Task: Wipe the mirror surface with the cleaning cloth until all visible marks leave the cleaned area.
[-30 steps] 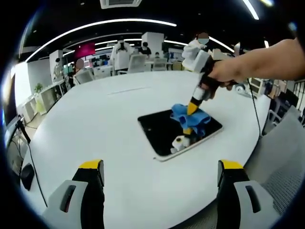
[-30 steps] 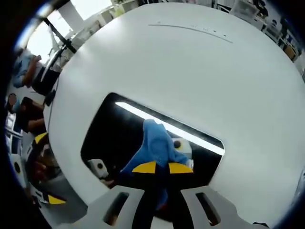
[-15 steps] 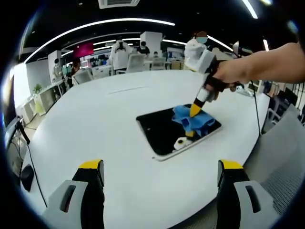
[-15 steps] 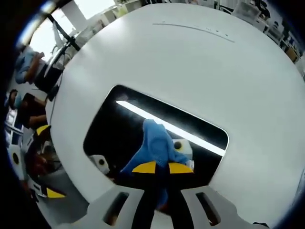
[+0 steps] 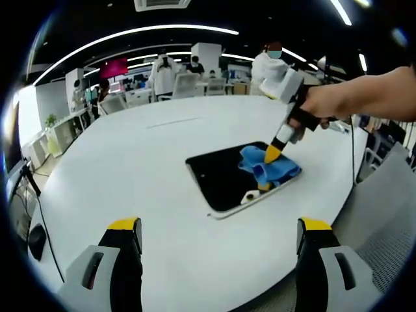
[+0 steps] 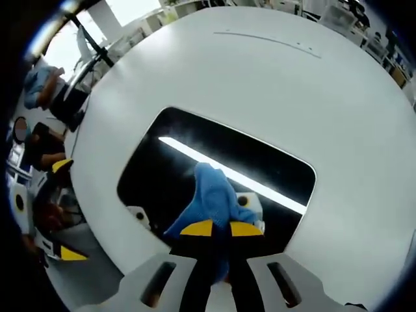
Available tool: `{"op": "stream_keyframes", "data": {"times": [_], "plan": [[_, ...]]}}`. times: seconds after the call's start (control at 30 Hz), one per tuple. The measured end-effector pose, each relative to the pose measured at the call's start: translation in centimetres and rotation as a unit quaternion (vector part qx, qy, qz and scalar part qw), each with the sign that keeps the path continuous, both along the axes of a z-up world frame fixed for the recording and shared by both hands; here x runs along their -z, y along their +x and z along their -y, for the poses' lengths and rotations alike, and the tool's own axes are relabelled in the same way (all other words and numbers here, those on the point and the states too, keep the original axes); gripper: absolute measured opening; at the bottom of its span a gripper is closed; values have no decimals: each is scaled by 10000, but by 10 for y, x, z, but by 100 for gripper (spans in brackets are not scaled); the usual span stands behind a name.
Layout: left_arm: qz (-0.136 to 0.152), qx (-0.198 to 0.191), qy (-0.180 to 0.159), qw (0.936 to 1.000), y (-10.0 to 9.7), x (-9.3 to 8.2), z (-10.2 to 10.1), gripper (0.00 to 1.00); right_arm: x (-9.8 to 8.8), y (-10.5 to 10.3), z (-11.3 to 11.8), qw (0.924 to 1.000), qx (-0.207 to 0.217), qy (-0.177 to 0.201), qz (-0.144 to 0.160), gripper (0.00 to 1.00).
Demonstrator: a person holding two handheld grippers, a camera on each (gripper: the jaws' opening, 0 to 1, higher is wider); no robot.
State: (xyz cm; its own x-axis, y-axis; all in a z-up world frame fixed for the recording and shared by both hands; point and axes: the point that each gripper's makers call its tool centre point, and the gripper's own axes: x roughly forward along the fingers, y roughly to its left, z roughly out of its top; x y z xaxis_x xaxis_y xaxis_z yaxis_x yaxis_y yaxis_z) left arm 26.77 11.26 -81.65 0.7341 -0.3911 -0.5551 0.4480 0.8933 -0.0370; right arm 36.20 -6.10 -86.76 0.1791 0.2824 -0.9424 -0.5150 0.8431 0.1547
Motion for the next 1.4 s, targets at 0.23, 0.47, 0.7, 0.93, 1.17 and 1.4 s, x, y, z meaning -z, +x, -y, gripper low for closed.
{"op": "stream_keyframes", "data": {"times": [0.23, 0.47, 0.7, 0.93, 1.17, 1.4], "plan": [[0, -20, -6, 10000, 0, 0, 0, 100, 0, -6, 2, 9999, 86, 115, -33, 2], [0, -31, -18, 10000, 0, 0, 0, 100, 2, -13, 2, 9999, 69, 139, -33, 2], [10, -53, -22, 10000, 0, -1, -1, 100, 0, -27, 3, 9997, 103, 225, -88, 2], [-10, -55, -21, 10000, 0, 0, -1, 100, 0, -38, 2, 9996, 89, 249, -89, 2], [-29, -34, -1, 10000, -1, 1, 0, 100, -2, -47, 2, 9996, 73, 265, -117, 2], [226, -118, 130, 9996, 5, -6, -6, 100, -2, -57, 3, 9994, 52, 331, -114, 2]]}}
